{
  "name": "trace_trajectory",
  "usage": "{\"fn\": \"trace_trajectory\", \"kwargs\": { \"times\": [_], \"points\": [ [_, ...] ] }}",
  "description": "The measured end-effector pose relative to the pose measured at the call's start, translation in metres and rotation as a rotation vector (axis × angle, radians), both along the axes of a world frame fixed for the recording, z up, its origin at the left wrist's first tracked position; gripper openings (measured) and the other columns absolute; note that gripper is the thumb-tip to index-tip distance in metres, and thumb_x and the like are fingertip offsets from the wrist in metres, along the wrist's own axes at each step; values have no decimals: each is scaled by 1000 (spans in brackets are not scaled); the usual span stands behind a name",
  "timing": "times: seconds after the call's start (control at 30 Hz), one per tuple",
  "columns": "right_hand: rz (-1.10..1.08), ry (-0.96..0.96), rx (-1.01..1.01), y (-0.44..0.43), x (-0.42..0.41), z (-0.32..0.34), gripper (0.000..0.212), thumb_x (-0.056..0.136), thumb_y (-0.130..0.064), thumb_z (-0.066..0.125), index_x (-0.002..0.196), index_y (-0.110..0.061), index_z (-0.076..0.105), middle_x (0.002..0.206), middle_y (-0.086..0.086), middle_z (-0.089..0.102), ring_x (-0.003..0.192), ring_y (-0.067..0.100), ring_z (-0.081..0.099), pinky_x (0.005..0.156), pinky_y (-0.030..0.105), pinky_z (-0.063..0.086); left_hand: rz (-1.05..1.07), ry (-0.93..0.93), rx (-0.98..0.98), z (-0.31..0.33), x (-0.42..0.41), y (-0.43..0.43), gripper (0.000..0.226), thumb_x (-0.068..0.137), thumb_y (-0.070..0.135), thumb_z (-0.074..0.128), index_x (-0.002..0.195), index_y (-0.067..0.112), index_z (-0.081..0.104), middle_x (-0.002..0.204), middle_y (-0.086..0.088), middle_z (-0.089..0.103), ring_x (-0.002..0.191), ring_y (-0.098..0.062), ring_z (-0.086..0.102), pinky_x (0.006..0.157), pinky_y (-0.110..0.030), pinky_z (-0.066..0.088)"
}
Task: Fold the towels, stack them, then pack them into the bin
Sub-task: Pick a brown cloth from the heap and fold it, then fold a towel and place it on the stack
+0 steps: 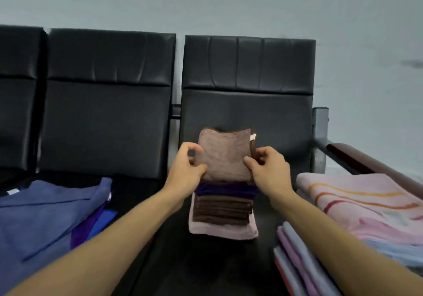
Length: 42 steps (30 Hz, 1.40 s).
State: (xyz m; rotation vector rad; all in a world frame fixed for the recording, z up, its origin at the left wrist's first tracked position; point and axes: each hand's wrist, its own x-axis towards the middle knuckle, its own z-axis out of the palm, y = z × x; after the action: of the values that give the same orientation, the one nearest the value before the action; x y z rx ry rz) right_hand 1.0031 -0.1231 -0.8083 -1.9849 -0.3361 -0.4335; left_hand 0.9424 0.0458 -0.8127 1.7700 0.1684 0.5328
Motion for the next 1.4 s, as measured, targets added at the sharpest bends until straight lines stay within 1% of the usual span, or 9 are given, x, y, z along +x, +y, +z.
{"fn": "trace_trajectory", "kwargs": {
  "times": [0.1, 0.3, 0.53, 0.67, 0.87, 0.97, 1.1, 1.2, 1.4],
  "points": [
    [-26, 68, 8, 12, 41, 9, 26, 92, -21, 62, 115, -11, 59, 100, -4, 60, 85, 6, 53, 62, 11, 37, 71, 31, 139, -2, 53, 7, 22, 90, 7, 59, 106, 21, 64, 110, 0, 63, 91, -12, 60, 75, -22, 49],
    [6, 394, -366, 23, 79, -34, 29, 91, -22, 56, 112, -3, 59, 116, 14, 63, 106, 31, 59, 76, 28, 42, 53, 222, 332, -36, 89, 15, 35, 92, 20, 61, 125, 12, 60, 132, -7, 52, 114, -19, 55, 103, -28, 41],
    [-121, 8, -691, 27, 39, -12, 43, 94, -29, 49, 130, -7, 39, 134, 17, 40, 124, 35, 34, 100, 45, 36, 78, 93, 149, -31, 13, 24, 28, 94, 9, 50, 114, 24, 64, 115, 5, 50, 92, -5, 57, 84, -22, 45],
    [67, -172, -708, 60, -5, -4, 37, 92, -24, 50, 127, -11, 45, 126, 13, 45, 117, 33, 39, 100, 40, 34, 127, 184, -22, -34, -65, 52, 30, 90, 0, 49, 91, 26, 66, 97, 1, 64, 84, -11, 61, 81, -28, 51],
    [524, 58, -714, 148, -84, -17, 31, 92, -27, 57, 120, -17, 52, 97, 1, 67, 90, 18, 60, 80, 26, 45, 307, 190, -59, -46, -157, 115, 33, 90, -4, 42, 77, 15, 64, 71, -3, 65, 63, -14, 59, 57, -17, 45],
    [647, 89, -726, 192, -114, -39, 35, 91, -28, 57, 126, -22, 53, 90, -5, 65, 94, 17, 62, 77, 22, 39, 446, 184, 71, -51, -186, 150, 32, 89, 0, 44, 75, 21, 64, 61, 1, 65, 63, -16, 61, 64, -25, 50],
    [701, 107, -709, 251, -135, -72, 36, 95, -20, 50, 130, -21, 54, 118, 4, 65, 114, 23, 57, 80, 20, 35, 617, 178, 89, -58, -215, 186, 30, 85, 2, 44, 76, 24, 62, 65, 0, 66, 72, -22, 64, 71, -34, 51],
    [648, 133, -745, 298, -132, -98, 40, 98, -30, 44, 137, -23, 47, 139, 6, 52, 129, 26, 45, 104, 29, 32, 669, 180, 88, -63, -221, 194, 29, 85, 5, 43, 76, 27, 60, 74, -4, 68, 78, -25, 64, 75, -38, 52],
    [469, 252, -866, 346, -126, -127, 37, 96, -43, 41, 125, -24, 54, 138, 9, 43, 130, 36, 33, 101, 43, 32, 673, 150, 70, -62, -219, 198, 27, 85, 7, 42, 79, 26, 60, 76, -5, 67, 74, -22, 63, 71, -37, 52]
  ]
}}
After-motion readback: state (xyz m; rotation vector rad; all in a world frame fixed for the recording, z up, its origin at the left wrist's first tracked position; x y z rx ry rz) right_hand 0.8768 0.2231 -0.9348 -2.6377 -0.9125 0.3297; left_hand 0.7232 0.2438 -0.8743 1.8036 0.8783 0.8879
